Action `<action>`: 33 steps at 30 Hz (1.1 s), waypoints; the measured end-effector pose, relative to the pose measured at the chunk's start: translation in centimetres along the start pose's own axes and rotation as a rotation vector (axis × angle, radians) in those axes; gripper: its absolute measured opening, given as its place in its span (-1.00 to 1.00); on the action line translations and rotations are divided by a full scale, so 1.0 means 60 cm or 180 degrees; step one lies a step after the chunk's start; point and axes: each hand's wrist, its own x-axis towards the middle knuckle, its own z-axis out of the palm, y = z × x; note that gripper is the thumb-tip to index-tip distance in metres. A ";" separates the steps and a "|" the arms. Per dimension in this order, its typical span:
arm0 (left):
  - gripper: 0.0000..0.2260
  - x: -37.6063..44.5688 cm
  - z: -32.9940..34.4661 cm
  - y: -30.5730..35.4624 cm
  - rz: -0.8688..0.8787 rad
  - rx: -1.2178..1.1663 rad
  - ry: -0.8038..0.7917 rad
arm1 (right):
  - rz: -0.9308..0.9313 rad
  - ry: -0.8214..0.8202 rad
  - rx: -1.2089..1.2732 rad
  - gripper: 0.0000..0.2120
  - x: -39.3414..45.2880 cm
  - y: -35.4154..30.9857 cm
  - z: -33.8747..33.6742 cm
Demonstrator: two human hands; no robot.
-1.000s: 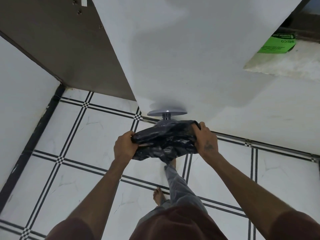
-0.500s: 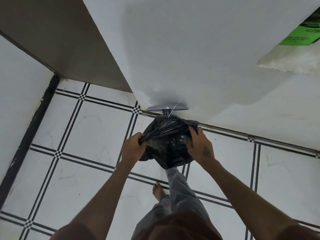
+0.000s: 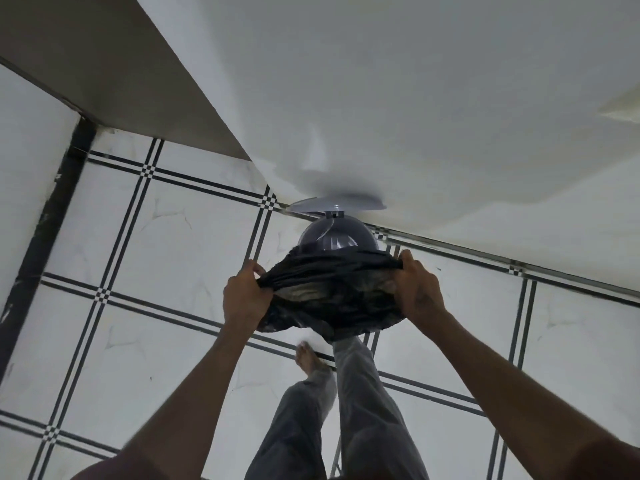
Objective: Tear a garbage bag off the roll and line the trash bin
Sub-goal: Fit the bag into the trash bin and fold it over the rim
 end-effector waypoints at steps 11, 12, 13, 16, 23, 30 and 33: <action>-0.76 0.078 0.143 -0.079 0.0496 -0.0576 -0.0735 | -0.0235 -0.0051 0.0194 -0.66 0.069 0.076 0.151; -0.77 0.092 0.155 -0.082 0.0564 -0.0648 -0.0689 | -0.0210 0.0088 0.0252 -0.68 0.077 0.082 0.162; -0.77 0.108 0.170 -0.083 0.0620 -0.0722 -0.0648 | -0.0175 0.0200 0.0302 -0.70 0.089 0.090 0.175; -0.78 0.173 0.223 -0.086 0.0627 -0.0627 -0.0705 | -0.0115 0.0275 0.0456 -0.66 0.141 0.110 0.217; -0.77 0.342 0.350 -0.114 0.0798 0.0270 -0.0570 | 0.0122 -0.0076 0.1129 -0.76 0.302 0.168 0.332; -0.65 0.453 0.361 -0.121 0.1113 -0.0658 -0.1126 | 0.0513 -0.0739 0.3066 -0.81 0.417 0.204 0.340; -0.90 0.490 0.372 -0.122 0.1346 -0.0829 -0.1337 | 0.0623 -0.0813 0.3363 -0.76 0.452 0.221 0.339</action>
